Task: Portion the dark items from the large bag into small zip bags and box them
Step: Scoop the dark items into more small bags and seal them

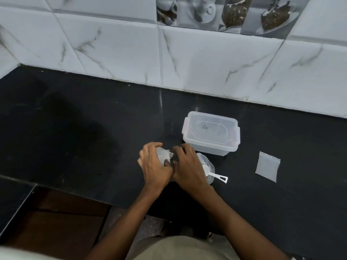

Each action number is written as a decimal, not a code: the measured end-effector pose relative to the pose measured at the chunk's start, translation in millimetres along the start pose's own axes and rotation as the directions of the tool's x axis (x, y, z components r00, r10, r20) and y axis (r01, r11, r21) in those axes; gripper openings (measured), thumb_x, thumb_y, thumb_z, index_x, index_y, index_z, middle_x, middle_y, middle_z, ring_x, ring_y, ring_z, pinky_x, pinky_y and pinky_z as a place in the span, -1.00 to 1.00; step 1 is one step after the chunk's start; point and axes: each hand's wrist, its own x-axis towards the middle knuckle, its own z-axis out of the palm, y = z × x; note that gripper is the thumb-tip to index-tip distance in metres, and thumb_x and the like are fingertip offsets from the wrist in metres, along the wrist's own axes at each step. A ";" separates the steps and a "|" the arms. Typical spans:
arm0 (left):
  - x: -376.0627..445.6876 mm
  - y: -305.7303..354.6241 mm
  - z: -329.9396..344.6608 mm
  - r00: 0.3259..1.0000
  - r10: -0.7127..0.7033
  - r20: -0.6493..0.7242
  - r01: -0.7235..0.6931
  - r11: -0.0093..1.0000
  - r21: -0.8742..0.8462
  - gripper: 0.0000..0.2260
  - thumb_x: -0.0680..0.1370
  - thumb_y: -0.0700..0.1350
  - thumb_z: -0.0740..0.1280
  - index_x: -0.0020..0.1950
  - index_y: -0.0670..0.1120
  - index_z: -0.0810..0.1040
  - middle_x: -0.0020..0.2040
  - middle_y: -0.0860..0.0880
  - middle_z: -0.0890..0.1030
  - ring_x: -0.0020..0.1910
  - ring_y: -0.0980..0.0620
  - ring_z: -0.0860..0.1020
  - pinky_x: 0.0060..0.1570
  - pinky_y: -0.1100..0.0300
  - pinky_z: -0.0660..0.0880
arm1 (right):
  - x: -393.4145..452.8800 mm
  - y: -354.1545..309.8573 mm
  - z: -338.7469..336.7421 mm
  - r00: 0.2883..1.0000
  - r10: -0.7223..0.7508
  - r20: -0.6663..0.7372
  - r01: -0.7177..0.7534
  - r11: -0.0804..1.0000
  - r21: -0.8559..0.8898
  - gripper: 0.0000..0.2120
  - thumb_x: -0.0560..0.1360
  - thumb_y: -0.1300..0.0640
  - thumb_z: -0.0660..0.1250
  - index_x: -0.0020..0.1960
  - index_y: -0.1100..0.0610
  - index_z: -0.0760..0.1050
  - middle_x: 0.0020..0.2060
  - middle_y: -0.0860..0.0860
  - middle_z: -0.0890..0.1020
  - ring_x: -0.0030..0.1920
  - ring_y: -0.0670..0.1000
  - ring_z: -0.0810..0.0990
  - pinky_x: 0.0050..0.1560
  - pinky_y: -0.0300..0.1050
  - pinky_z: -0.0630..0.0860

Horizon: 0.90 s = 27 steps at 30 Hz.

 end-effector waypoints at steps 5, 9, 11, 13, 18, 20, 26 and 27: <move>-17.5 56.4 34.8 0.953 0.303 0.010 -0.292 0.927 -0.237 -0.78 0.38 -0.33 0.35 -0.02 -0.11 0.56 -0.03 0.04 0.58 -0.02 0.05 0.53 -0.01 0.22 0.49 | -19.2 51.6 -46.6 0.974 0.092 -0.209 -0.082 0.995 0.053 -0.72 0.44 0.27 0.41 0.15 0.20 0.57 0.05 0.07 0.57 0.03 0.06 0.55 0.04 -0.02 0.58; -31.2 92.7 75.6 0.892 0.405 0.199 -0.327 0.884 -0.335 -0.79 0.43 -0.34 0.34 -0.02 -0.10 0.60 -0.08 0.06 0.62 -0.08 0.08 0.59 -0.04 0.16 0.57 | -34.6 96.5 -76.0 0.941 0.200 -0.274 -0.195 0.980 0.046 -0.76 0.45 0.32 0.41 0.10 0.20 0.59 0.01 0.06 0.57 0.00 0.03 0.54 0.00 -0.01 0.58; -37.1 108.8 98.0 0.858 0.406 0.317 -0.291 0.890 -0.351 -0.80 0.46 -0.29 0.33 0.02 -0.10 0.62 -0.05 0.05 0.65 -0.05 0.10 0.61 0.02 0.14 0.58 | -43.5 116.9 -91.6 0.922 0.254 -0.292 -0.250 0.967 0.049 -0.78 0.45 0.33 0.39 0.07 0.18 0.60 -0.02 0.05 0.56 -0.04 0.04 0.54 -0.05 -0.02 0.57; -41.7 122.3 119.6 0.821 0.408 0.398 -0.285 0.899 -0.333 -0.79 0.47 -0.25 0.33 0.06 -0.10 0.63 -0.02 0.01 0.67 -0.03 0.09 0.62 0.07 0.13 0.58 | -52.1 138.0 -104.2 0.897 0.322 -0.303 -0.318 0.946 0.063 -0.79 0.45 0.30 0.40 0.07 0.16 0.61 -0.03 0.02 0.56 -0.04 0.01 0.54 -0.06 -0.06 0.58; -48.4 153.6 157.1 0.707 0.345 0.617 -0.284 0.938 -0.199 -0.68 0.53 -0.26 0.38 0.28 -0.06 0.57 0.20 -0.01 0.63 0.15 0.09 0.59 0.26 0.16 0.54 | -66.6 194.9 -125.6 0.784 0.562 -0.265 -0.579 0.815 0.019 -0.69 0.49 0.20 0.38 0.24 0.16 0.56 0.14 0.06 0.55 0.16 0.07 0.51 0.12 0.01 0.56; -49.6 163.2 169.0 0.663 0.305 0.684 -0.270 0.949 -0.162 -0.62 0.54 -0.26 0.39 0.36 -0.08 0.53 0.27 -0.02 0.60 0.21 0.08 0.58 0.28 0.21 0.51 | -69.2 216.9 -131.5 0.723 0.654 -0.223 -0.679 0.732 -0.057 -0.61 0.51 0.17 0.36 0.33 0.19 0.48 0.22 0.12 0.50 0.21 0.13 0.47 0.16 0.06 0.54; -55.3 174.4 195.3 0.556 0.146 0.818 -0.210 0.977 -0.031 -0.54 0.56 -0.18 0.37 0.45 -0.14 0.39 0.39 -0.12 0.50 0.35 -0.06 0.49 0.32 0.15 0.41 | -69.3 253.4 -131.4 0.691 0.709 -0.140 -0.722 0.688 -0.078 -0.52 0.44 0.14 0.41 0.32 0.17 0.39 0.19 0.12 0.44 0.16 0.14 0.46 0.10 0.07 0.54; -56.3 174.4 199.0 0.546 0.130 0.827 -0.207 0.978 -0.017 -0.53 0.56 -0.18 0.37 0.45 -0.14 0.37 0.40 -0.12 0.48 0.36 -0.07 0.48 0.32 0.16 0.40 | -68.7 256.5 -130.8 0.688 0.716 -0.119 -0.723 0.691 -0.027 -0.49 0.42 0.16 0.42 0.33 0.17 0.38 0.20 0.11 0.44 0.16 0.14 0.47 0.10 0.08 0.55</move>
